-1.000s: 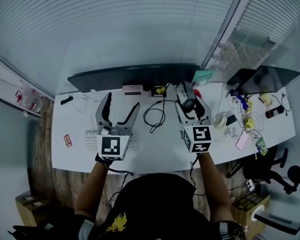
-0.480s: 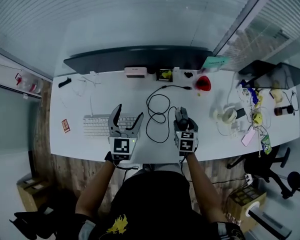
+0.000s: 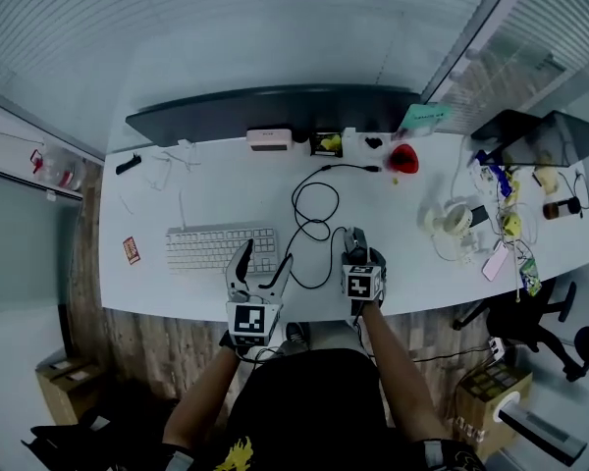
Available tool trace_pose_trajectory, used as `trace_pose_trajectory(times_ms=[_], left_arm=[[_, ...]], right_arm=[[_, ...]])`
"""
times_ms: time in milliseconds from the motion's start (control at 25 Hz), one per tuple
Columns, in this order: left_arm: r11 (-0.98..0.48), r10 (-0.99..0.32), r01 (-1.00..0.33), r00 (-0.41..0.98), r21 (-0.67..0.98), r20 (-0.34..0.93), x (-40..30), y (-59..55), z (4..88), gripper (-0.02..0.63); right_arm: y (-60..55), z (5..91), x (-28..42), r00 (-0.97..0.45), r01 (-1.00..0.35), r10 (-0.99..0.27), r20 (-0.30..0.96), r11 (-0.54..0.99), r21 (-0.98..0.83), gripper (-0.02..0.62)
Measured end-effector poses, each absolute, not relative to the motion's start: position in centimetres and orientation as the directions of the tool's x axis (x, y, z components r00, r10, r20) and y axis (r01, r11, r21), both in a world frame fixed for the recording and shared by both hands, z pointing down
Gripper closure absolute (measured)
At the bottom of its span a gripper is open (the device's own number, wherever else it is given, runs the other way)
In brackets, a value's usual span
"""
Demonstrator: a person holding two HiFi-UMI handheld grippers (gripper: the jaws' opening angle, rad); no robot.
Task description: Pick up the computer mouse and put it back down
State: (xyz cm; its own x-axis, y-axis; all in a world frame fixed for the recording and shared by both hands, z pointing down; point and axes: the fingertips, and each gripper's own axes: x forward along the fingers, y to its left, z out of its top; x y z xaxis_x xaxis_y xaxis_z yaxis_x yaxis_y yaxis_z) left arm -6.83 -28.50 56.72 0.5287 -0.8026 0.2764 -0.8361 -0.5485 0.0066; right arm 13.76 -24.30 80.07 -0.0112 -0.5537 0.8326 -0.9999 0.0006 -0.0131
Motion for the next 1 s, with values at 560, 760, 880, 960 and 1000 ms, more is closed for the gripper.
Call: trace_pose_trajectory(times_ms=[560, 760, 880, 960, 1000], left_arm=[[-0.527, -0.848, -0.85, 0.526, -0.01, -0.056, -13.7, -15.0, 41.3, 0.47], [-0.476, -0.871, -0.879, 0.477, -0.038, -0.117, -16.6, -10.7, 36.8, 0.593], [-0.44, -0.885, -0.898, 0.436, -0.011, -0.163, -17.1, -8.4, 34.9, 0.594], [-0.439, -0.883, -0.898, 0.435, -0.017, -0.175, -16.7, -6.9, 34.3, 0.594], [-0.433, -0.887, -0.901, 0.432, -0.03, -0.165, -16.6, -6.0, 34.3, 0.594]], right_arm=[[-13.5, 44.4, 8.0, -0.05, -0.999, -0.984, 0.17, 0.05, -0.003, 0.58], [-8.7, 38.3, 5.4, -0.098, -0.994, -0.994, 0.045, 0.1, 0.044, 0.583], [-6.2, 36.5, 4.6, -0.129, -0.991, -0.992, 0.007, 0.129, 0.041, 0.583], [-4.5, 35.5, 4.9, -0.146, -0.989, -0.989, -0.021, 0.145, 0.038, 0.583], [-3.9, 35.0, 5.1, -0.171, -0.984, -0.985, -0.031, 0.17, 0.048, 0.583]])
